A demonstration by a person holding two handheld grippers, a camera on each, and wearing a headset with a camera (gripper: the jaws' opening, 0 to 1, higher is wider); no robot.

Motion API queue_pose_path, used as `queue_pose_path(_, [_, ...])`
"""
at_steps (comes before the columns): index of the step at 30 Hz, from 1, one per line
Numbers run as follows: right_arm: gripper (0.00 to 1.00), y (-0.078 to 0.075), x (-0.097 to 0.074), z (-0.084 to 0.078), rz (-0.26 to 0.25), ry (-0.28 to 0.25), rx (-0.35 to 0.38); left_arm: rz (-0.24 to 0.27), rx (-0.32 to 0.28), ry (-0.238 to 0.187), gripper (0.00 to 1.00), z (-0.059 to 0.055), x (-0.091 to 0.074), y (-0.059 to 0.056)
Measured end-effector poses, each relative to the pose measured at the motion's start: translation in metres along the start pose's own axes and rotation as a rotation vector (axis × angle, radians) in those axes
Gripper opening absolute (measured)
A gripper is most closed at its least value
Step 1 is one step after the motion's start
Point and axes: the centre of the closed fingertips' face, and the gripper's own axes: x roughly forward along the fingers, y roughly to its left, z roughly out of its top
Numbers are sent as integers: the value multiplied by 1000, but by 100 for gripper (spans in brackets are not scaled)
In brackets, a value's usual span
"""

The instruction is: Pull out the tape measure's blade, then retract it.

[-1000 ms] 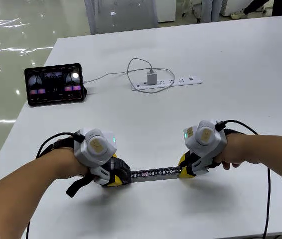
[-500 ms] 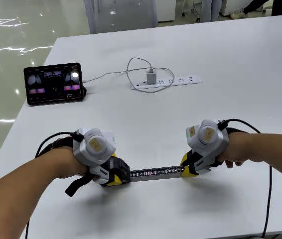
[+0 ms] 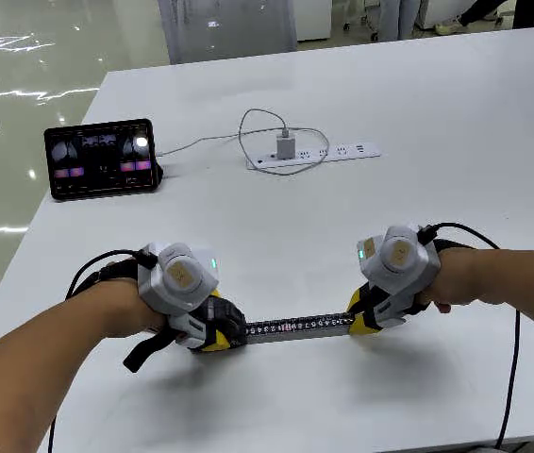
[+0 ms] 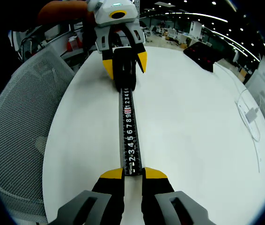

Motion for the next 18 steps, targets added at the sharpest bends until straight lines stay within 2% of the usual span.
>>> queue_pose_path(18, [9,-1,-9,-13,-2,14,14,1,-1,1,35,0,0,0])
